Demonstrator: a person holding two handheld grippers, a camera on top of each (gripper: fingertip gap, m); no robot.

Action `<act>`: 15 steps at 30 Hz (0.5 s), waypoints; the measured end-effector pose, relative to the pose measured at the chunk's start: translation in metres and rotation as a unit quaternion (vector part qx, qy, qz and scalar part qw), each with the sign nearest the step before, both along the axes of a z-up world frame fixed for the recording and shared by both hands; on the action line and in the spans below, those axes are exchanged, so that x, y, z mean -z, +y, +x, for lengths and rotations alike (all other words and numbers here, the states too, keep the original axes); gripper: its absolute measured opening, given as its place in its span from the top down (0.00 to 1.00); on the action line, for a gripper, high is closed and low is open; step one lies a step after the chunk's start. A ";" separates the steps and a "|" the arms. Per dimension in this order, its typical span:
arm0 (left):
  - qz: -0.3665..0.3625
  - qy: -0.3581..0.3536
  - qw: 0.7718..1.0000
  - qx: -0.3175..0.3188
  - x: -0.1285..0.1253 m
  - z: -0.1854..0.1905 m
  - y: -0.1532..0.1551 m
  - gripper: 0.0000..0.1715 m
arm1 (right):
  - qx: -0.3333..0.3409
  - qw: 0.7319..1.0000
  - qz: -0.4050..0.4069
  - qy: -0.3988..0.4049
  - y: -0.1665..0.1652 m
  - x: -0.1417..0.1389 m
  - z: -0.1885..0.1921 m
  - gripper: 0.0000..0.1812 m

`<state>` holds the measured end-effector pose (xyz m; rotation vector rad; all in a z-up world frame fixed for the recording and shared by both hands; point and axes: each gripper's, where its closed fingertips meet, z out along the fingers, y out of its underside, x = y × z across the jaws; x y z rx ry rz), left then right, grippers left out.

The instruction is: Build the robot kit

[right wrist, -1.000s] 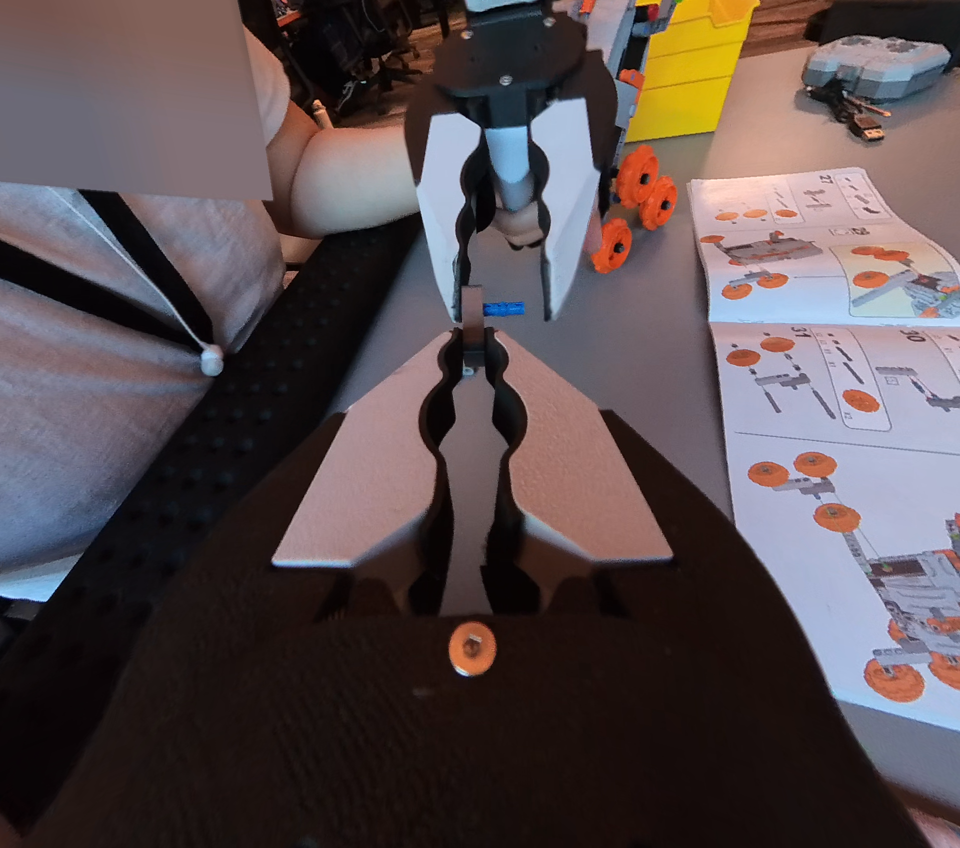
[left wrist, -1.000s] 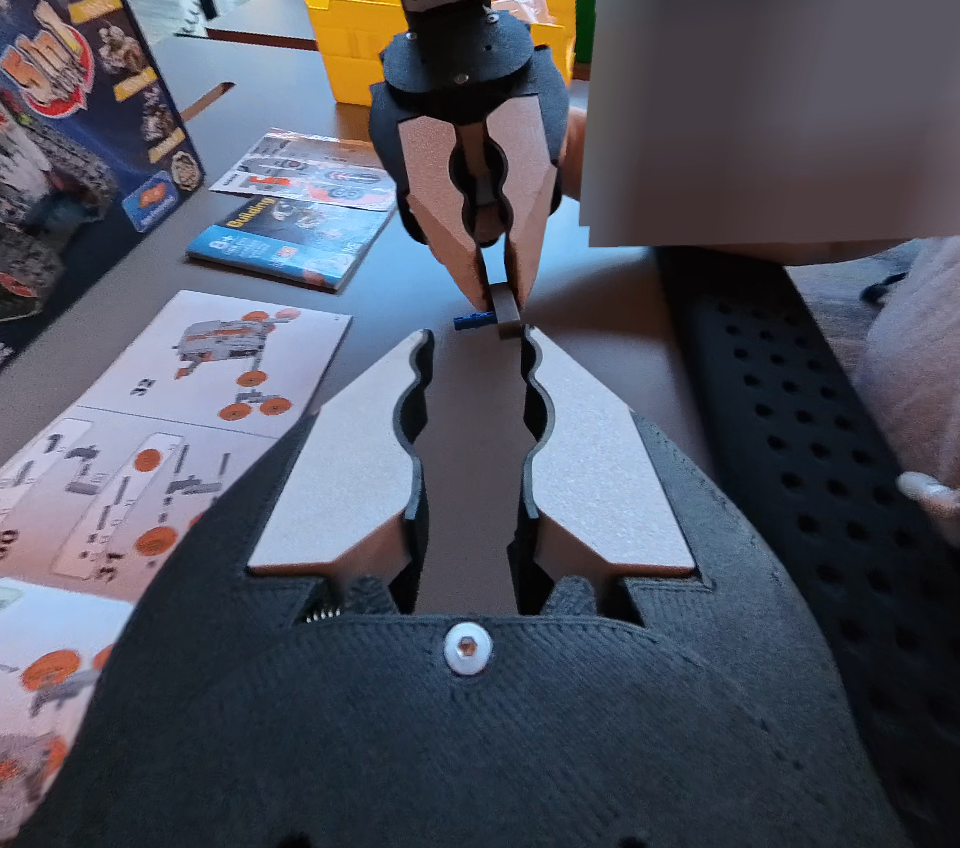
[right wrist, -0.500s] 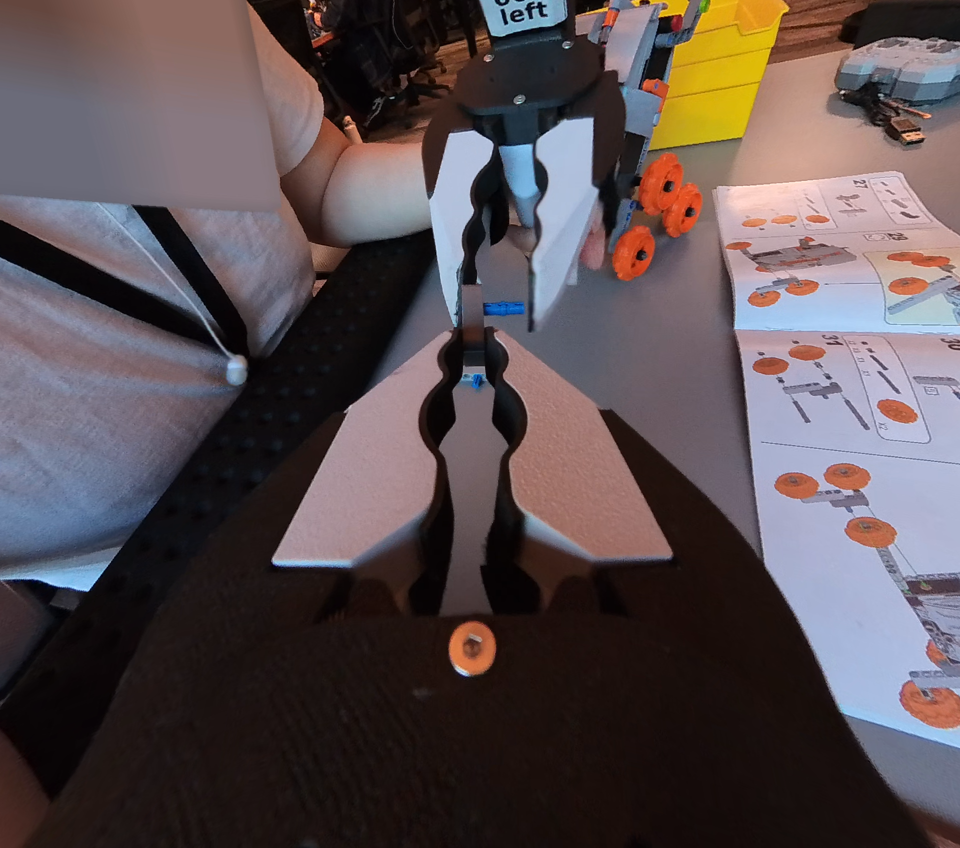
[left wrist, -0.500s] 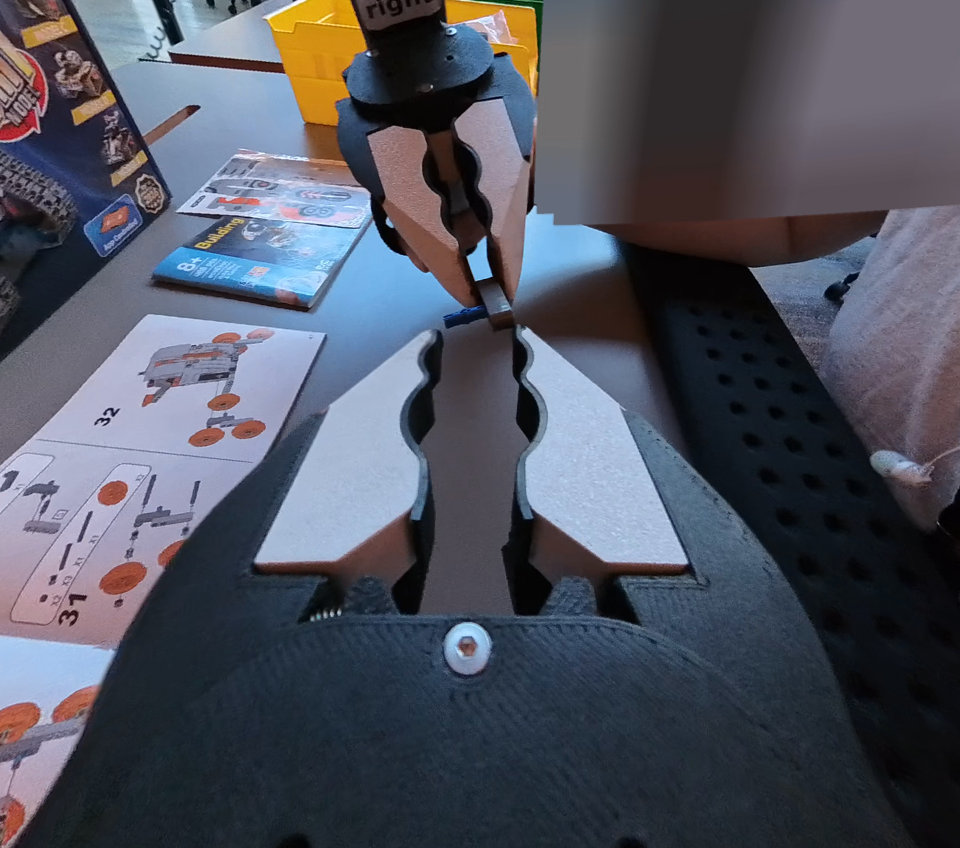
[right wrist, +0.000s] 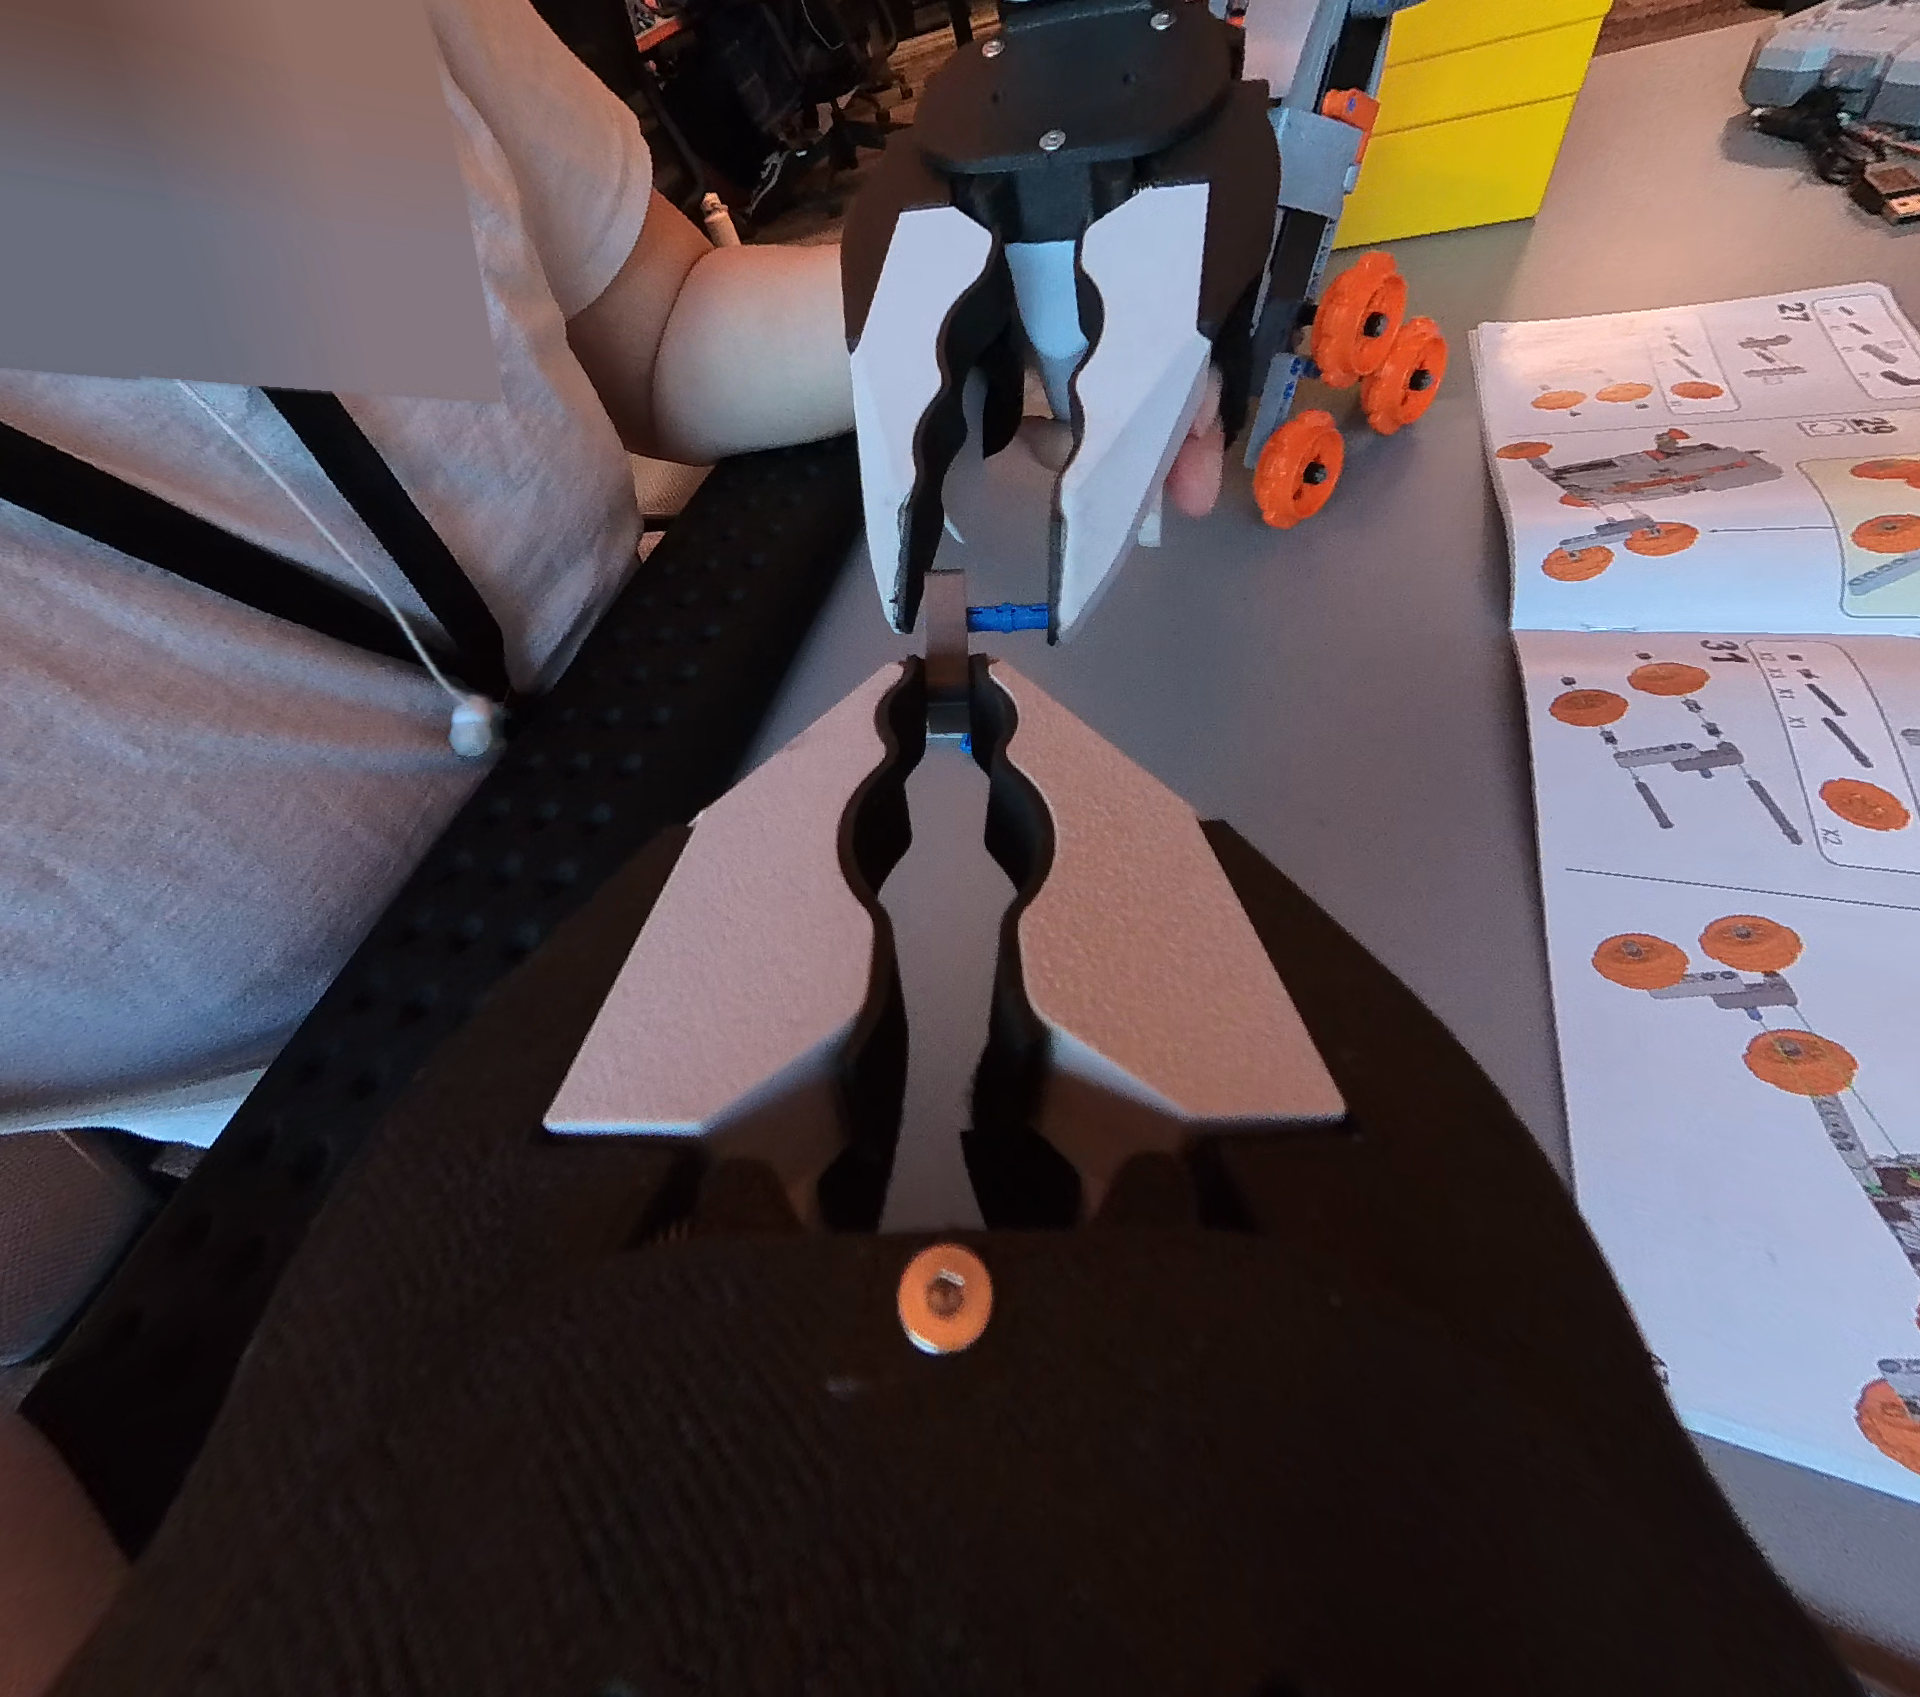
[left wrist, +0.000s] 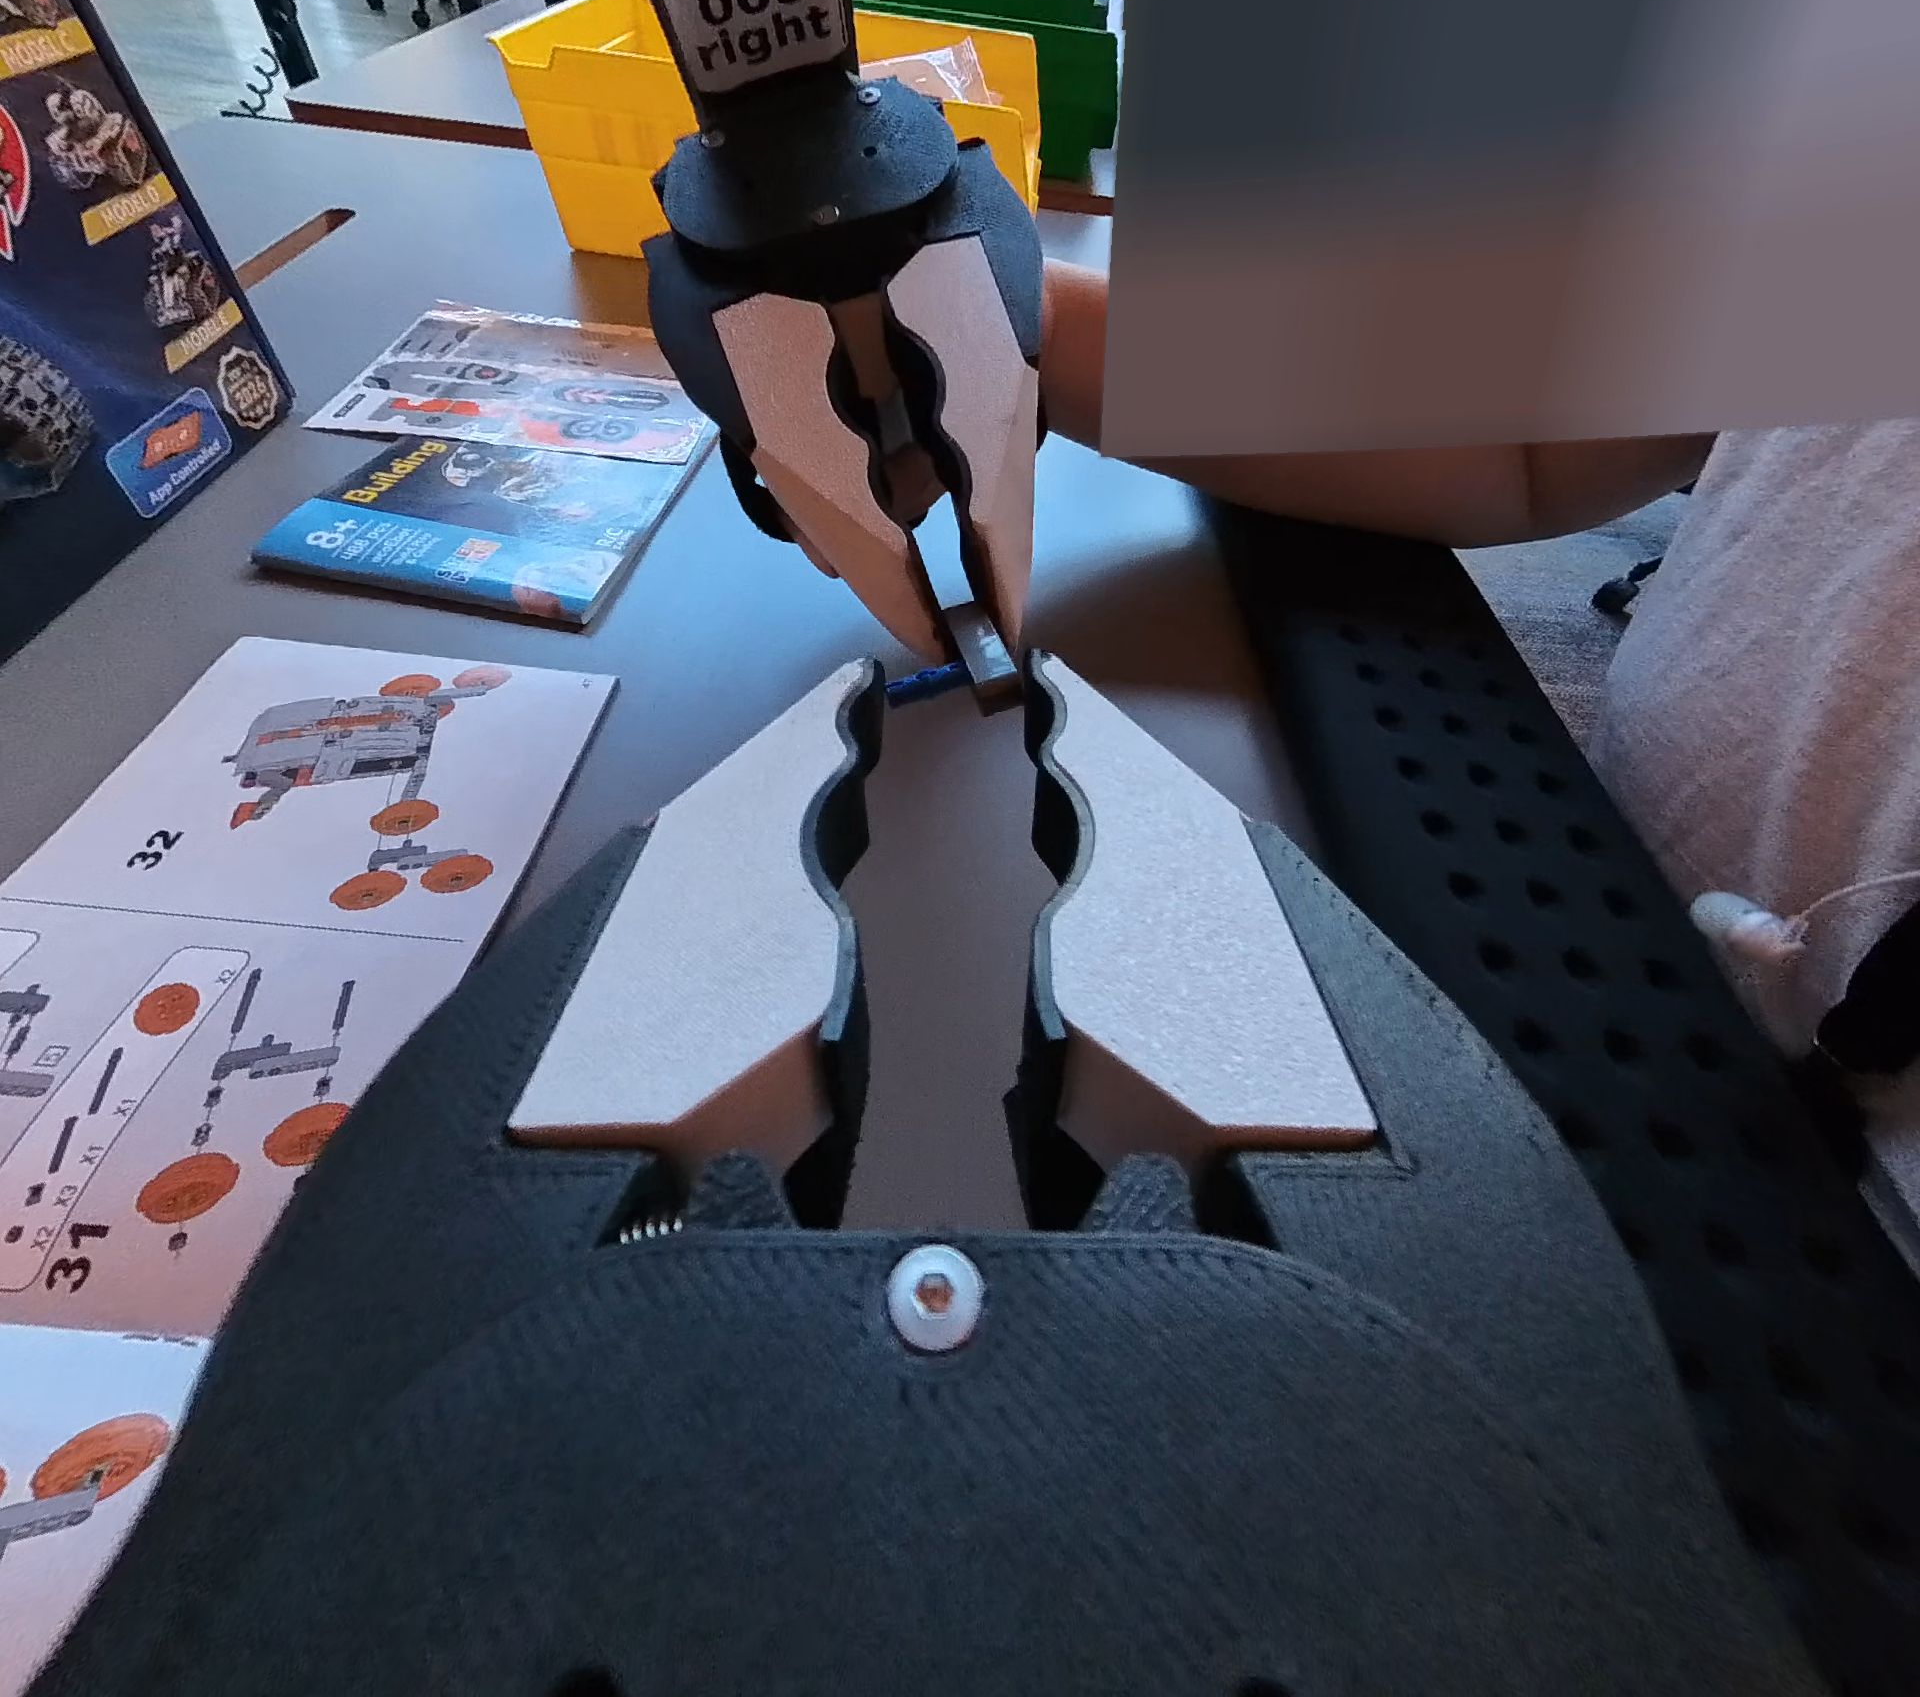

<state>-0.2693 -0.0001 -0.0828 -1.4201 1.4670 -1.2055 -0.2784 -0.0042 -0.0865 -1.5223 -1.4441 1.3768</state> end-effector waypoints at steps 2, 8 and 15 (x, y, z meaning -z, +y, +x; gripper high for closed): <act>0.000 0.000 1.000 -0.005 0.000 0.000 0.002 0.84 | 0.002 1.000 0.001 0.004 0.001 -0.002 0.001 0.96; -0.005 0.007 1.000 -0.003 0.002 0.000 0.002 0.86 | 0.005 1.000 0.004 -0.001 0.002 0.000 0.002 0.96; -0.016 -0.017 0.999 -0.030 -0.005 0.003 0.011 0.86 | 0.032 0.999 0.025 0.007 0.012 -0.006 0.004 0.96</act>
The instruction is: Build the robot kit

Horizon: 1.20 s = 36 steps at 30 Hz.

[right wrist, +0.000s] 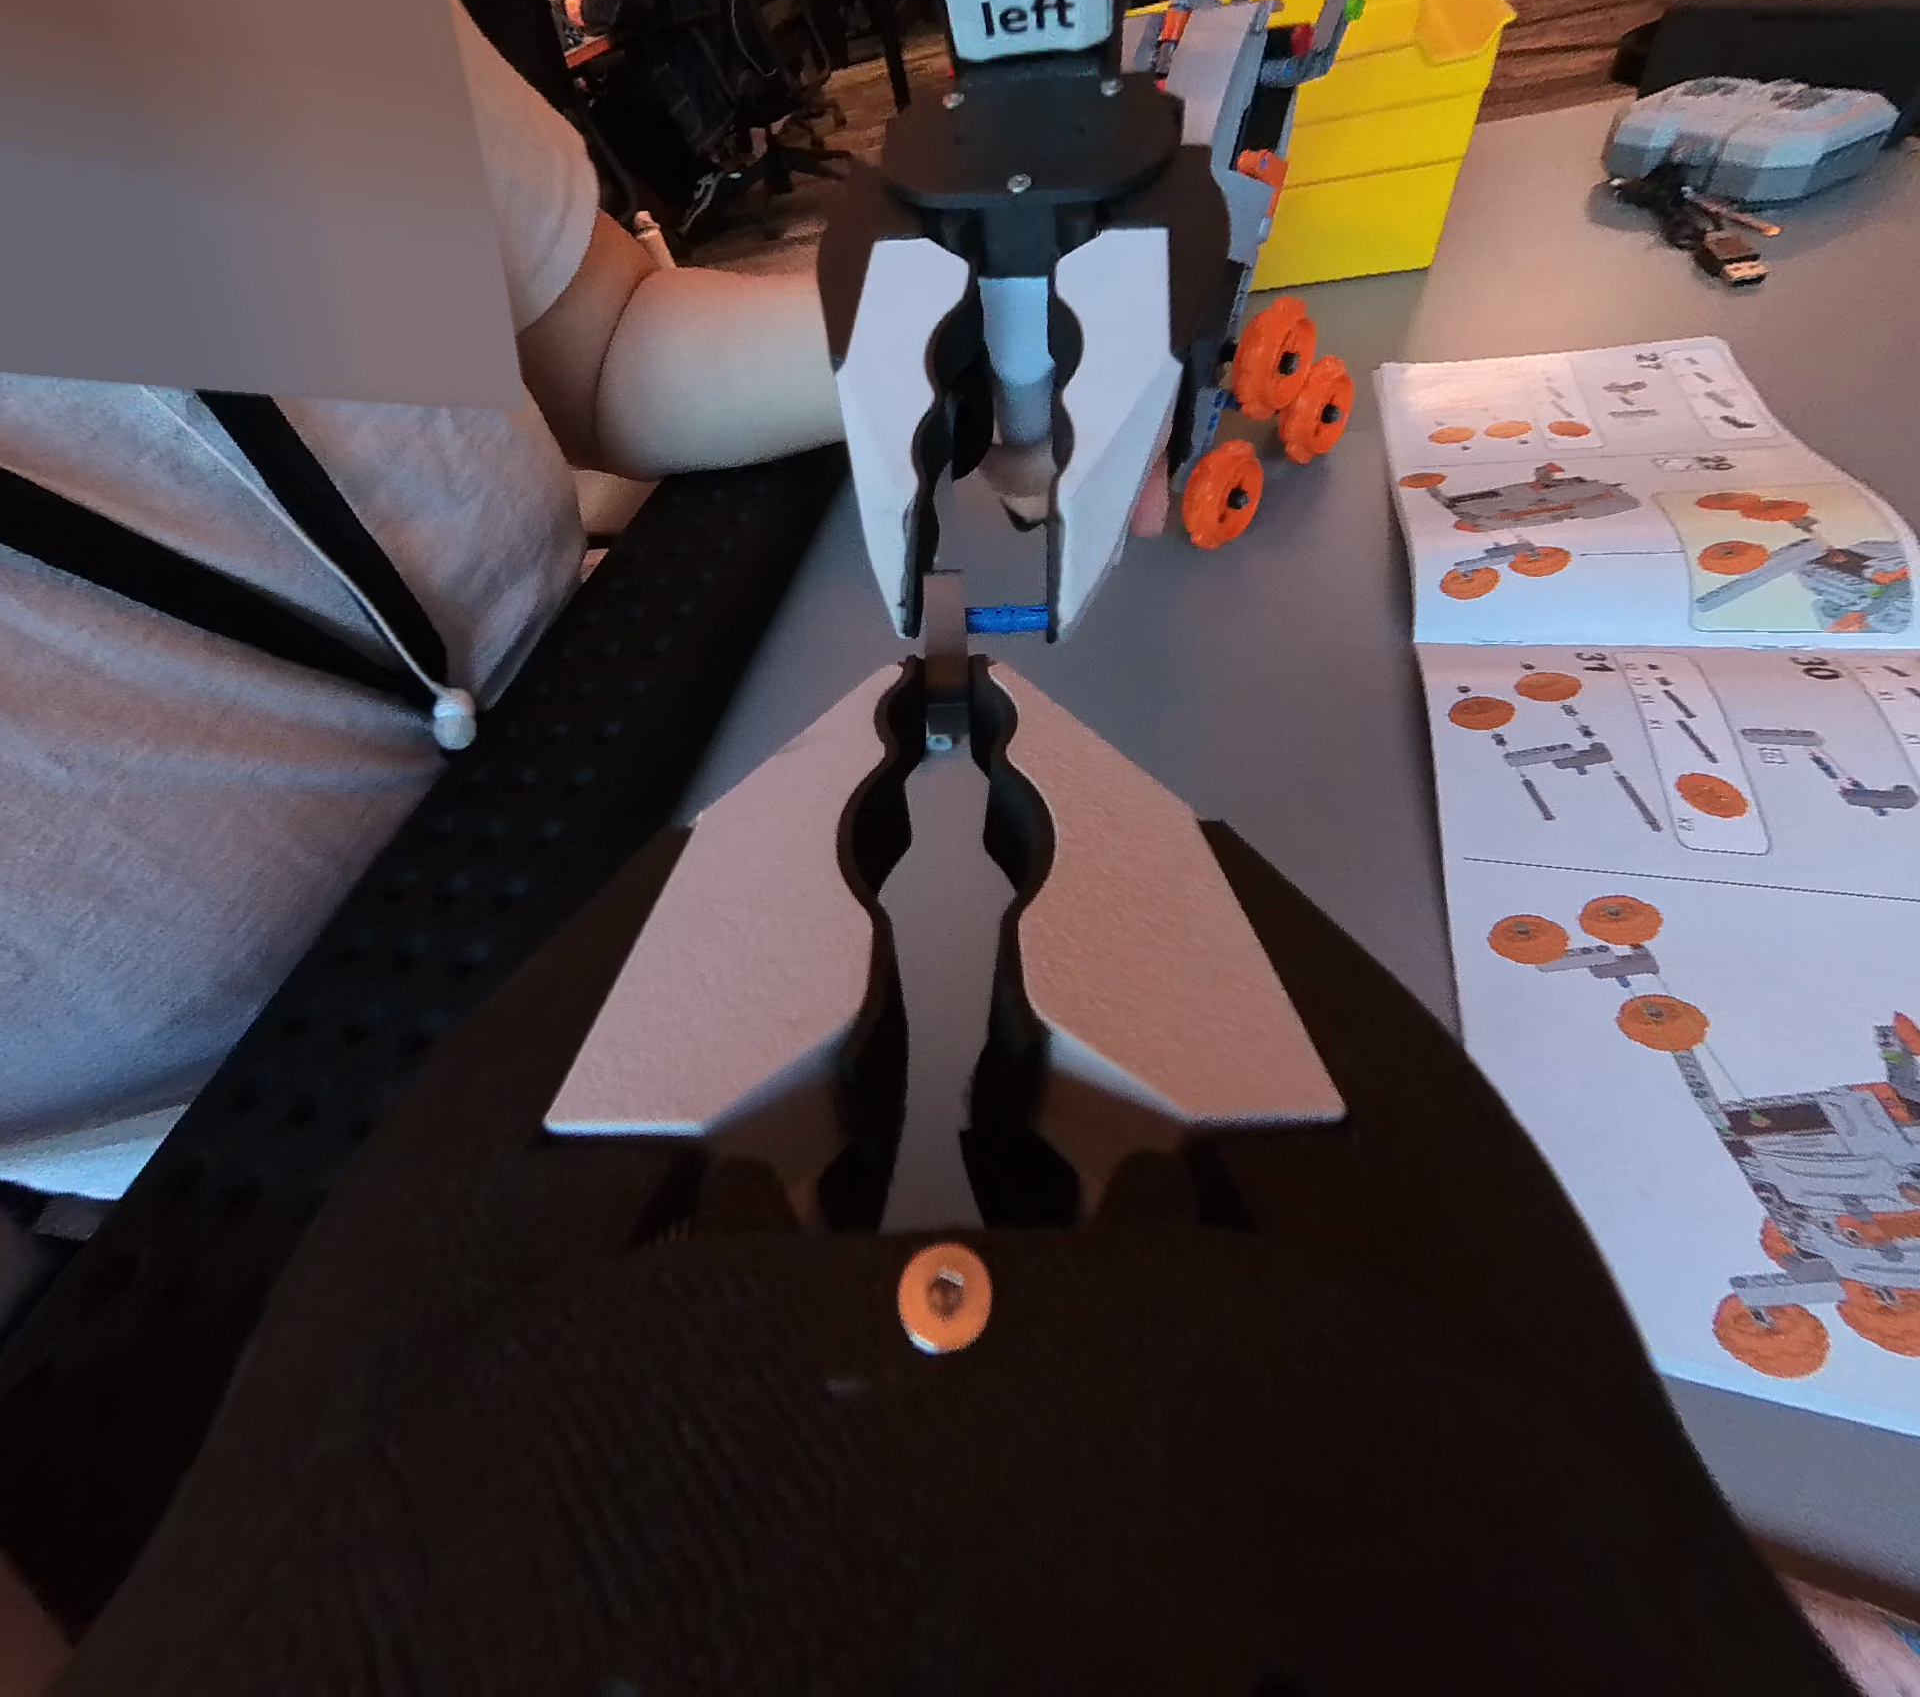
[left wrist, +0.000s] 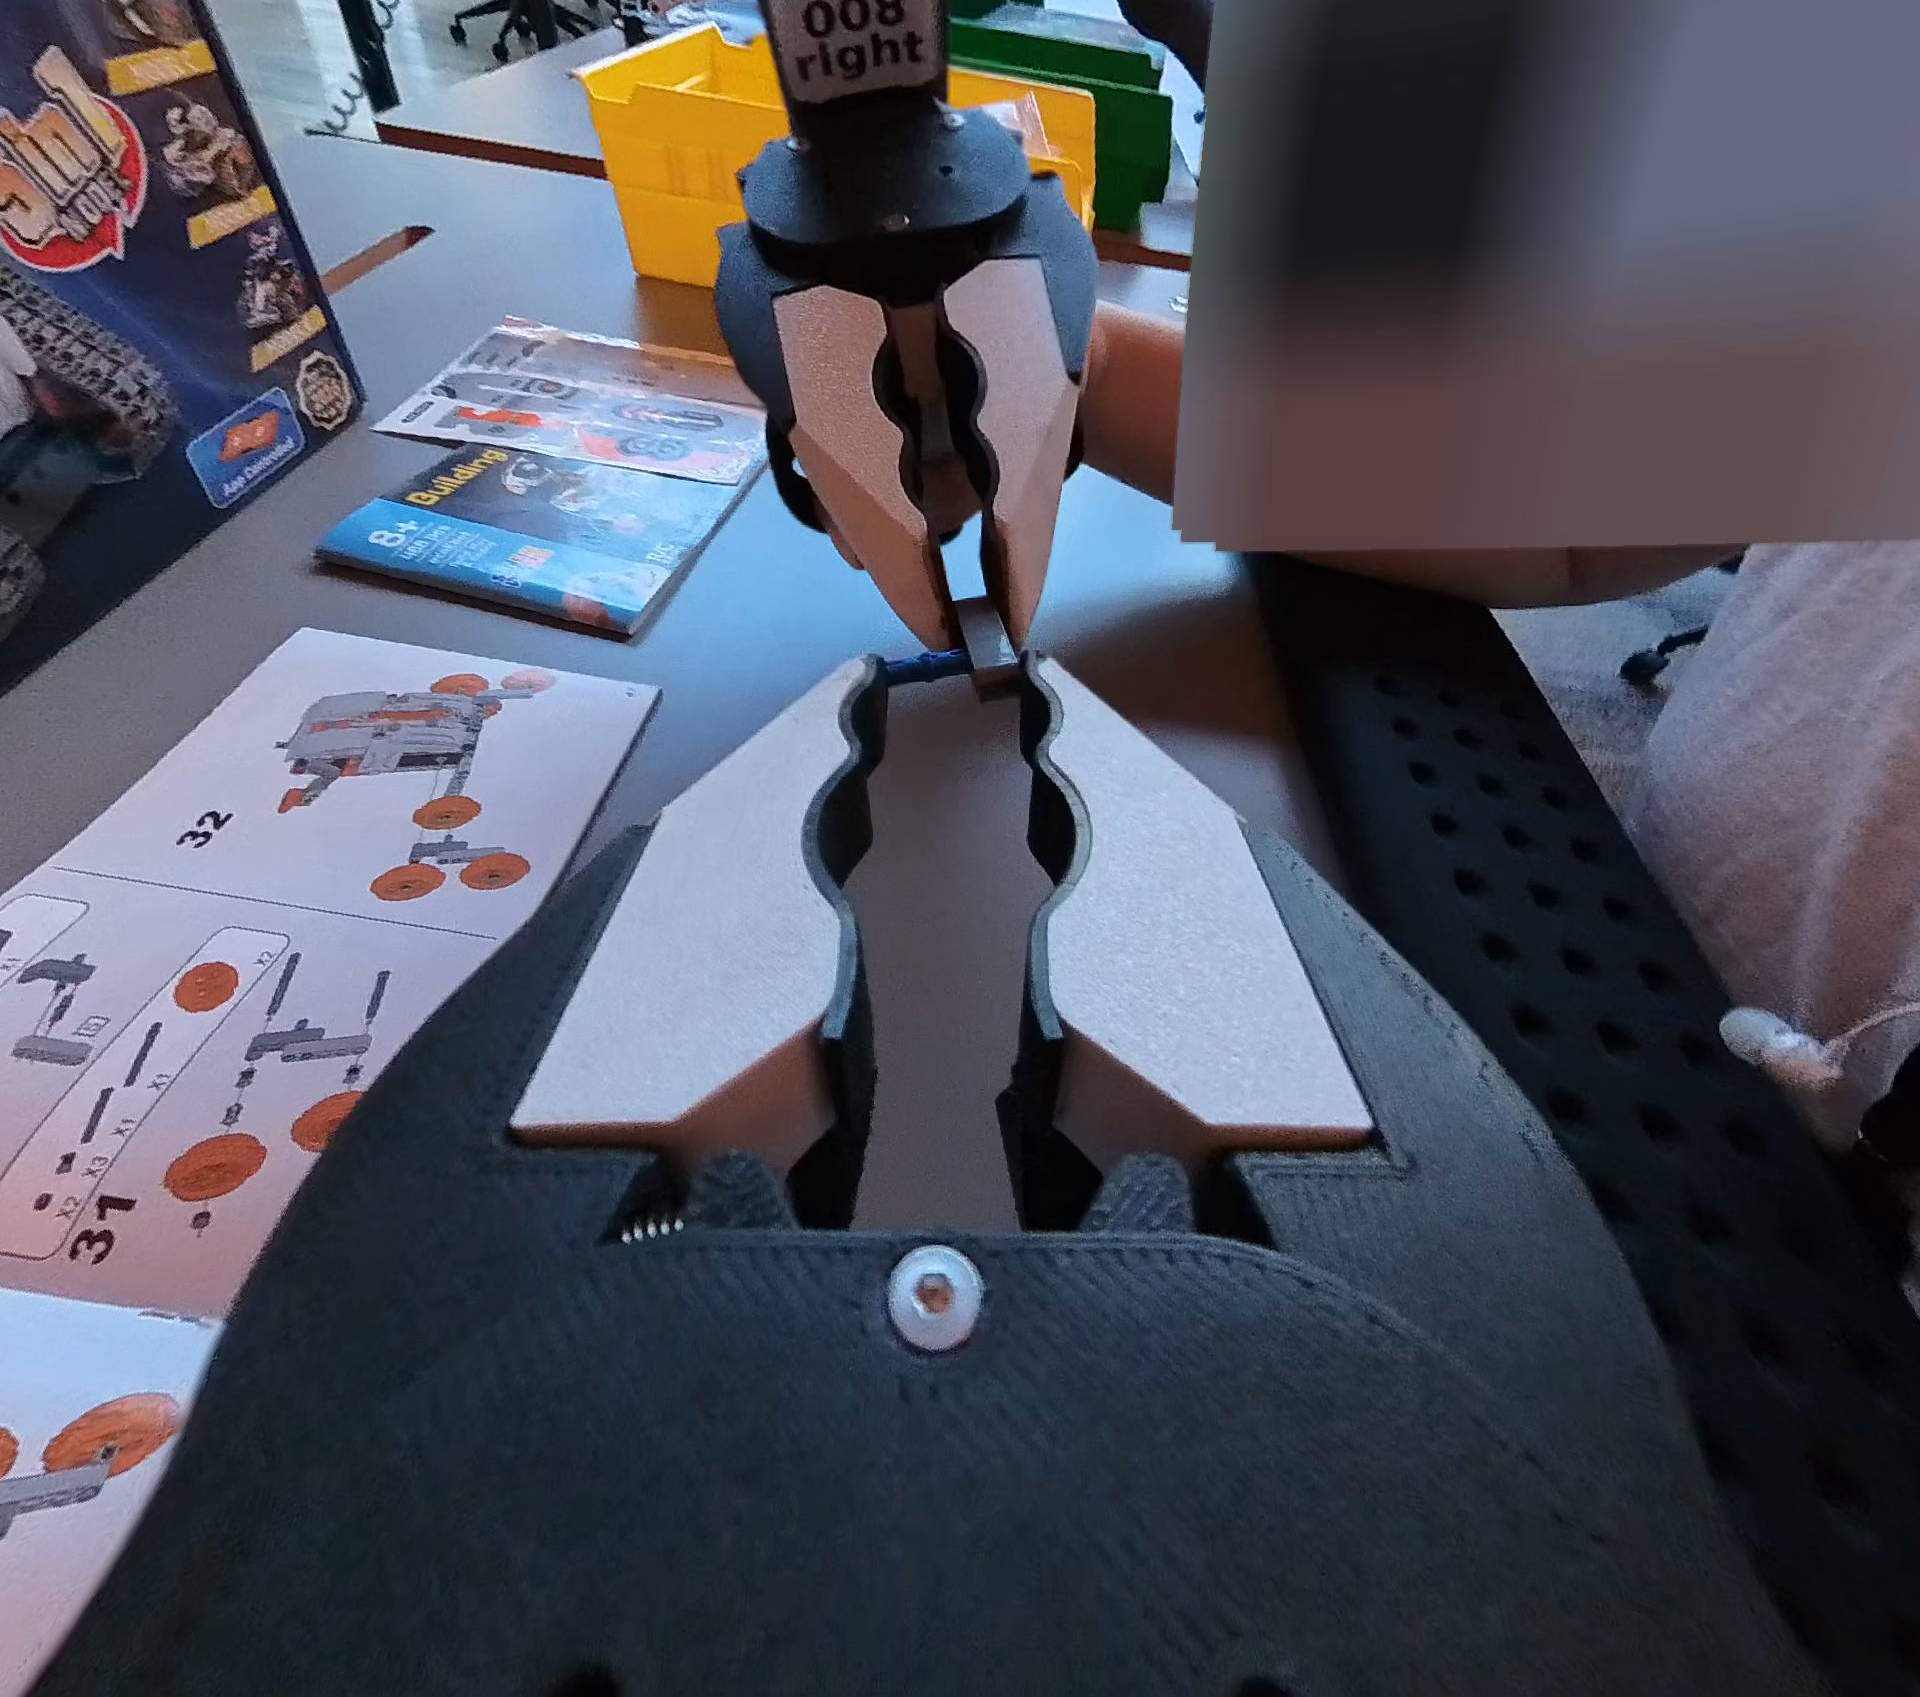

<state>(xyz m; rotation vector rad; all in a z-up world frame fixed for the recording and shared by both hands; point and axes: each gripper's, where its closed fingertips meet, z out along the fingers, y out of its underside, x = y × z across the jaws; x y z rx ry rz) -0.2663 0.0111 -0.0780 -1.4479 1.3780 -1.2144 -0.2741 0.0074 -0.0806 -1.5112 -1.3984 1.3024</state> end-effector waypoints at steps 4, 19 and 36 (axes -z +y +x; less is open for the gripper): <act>0.012 -0.004 1.000 -0.011 0.003 0.001 0.004 0.87 | 0.011 1.000 0.005 -0.011 0.004 0.002 0.001 0.96; -0.005 0.005 0.999 -0.036 0.011 0.002 0.009 0.87 | 0.019 1.000 0.009 -0.022 0.010 0.010 0.002 0.96; 0.041 0.085 0.995 0.008 0.036 -0.001 -0.004 0.86 | -0.015 0.996 -0.010 -0.085 -0.004 0.032 0.000 0.96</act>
